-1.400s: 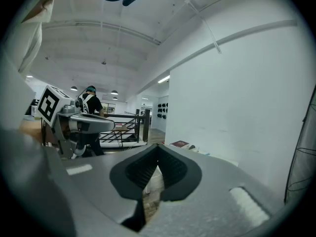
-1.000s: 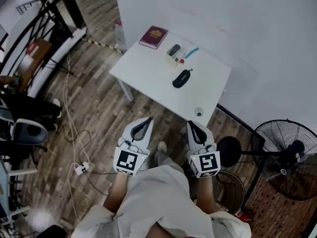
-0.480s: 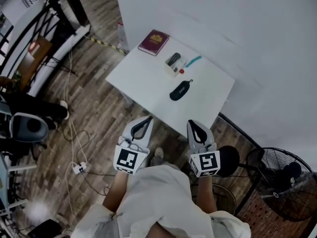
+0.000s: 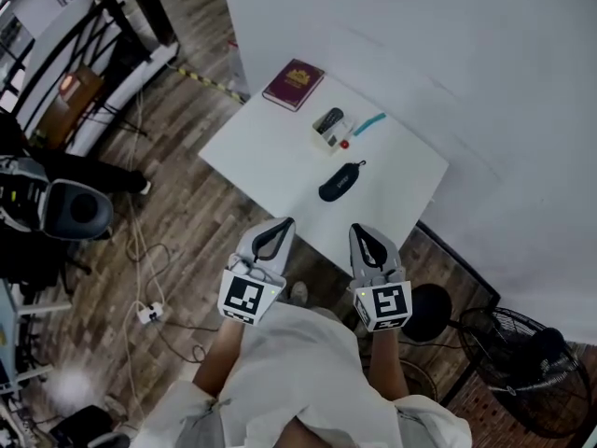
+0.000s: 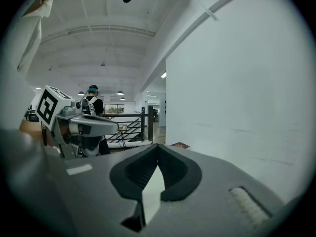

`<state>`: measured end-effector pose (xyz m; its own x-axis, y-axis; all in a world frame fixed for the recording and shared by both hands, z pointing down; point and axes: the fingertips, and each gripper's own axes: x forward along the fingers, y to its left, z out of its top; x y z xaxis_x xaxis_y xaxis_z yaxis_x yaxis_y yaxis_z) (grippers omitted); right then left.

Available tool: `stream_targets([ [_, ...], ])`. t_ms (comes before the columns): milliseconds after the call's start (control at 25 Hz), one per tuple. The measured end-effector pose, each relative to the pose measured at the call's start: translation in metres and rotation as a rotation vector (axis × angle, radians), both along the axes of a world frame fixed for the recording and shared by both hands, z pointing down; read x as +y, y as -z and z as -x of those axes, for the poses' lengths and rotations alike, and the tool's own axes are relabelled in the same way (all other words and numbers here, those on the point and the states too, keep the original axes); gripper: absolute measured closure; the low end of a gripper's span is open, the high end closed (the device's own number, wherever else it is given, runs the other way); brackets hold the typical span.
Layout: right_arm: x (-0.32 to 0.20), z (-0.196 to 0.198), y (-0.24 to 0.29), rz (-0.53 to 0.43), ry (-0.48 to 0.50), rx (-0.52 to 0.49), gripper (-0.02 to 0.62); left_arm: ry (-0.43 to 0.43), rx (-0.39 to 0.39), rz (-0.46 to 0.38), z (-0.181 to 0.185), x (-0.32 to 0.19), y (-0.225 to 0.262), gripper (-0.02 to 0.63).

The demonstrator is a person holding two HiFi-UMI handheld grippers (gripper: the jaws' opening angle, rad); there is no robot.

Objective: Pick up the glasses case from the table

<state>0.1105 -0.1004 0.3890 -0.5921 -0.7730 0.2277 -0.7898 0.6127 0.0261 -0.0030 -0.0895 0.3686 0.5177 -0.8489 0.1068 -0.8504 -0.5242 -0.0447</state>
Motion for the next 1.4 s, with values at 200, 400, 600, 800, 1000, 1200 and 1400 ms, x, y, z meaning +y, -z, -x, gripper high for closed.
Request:
stream_targets([
  [200,-0.022,0.003,-0.003,-0.007,-0.001,-0.003,0.592,-0.006,-0.001,-0.016,0.000,-0.023,-0.002,0.589],
  [400,-0.049,0.008,-0.011,0.000,-0.020,0.004,0.592,-0.016,0.002,-0.018,0.006,-0.052,-0.008,0.589],
  [600,-0.081,0.014,-0.020,0.022,-0.068,0.021,0.592,-0.076,-0.002,0.003,0.009,-0.090,-0.021,0.589],
  [800,-0.113,0.017,-0.028,0.063,-0.137,0.032,0.592,-0.144,-0.004,0.052,0.012,-0.126,-0.036,0.589],
  [1000,-0.138,0.008,-0.059,0.173,-0.262,0.055,0.592,-0.241,-0.031,0.083,0.008,-0.159,-0.055,0.589],
  [1200,-0.153,0.000,-0.086,0.259,-0.374,0.050,0.591,-0.340,-0.039,0.121,0.002,-0.184,-0.077,0.589],
  [1400,-0.162,-0.005,-0.118,0.351,-0.472,0.054,0.577,-0.423,-0.051,0.180,-0.003,-0.204,-0.102,0.589],
])
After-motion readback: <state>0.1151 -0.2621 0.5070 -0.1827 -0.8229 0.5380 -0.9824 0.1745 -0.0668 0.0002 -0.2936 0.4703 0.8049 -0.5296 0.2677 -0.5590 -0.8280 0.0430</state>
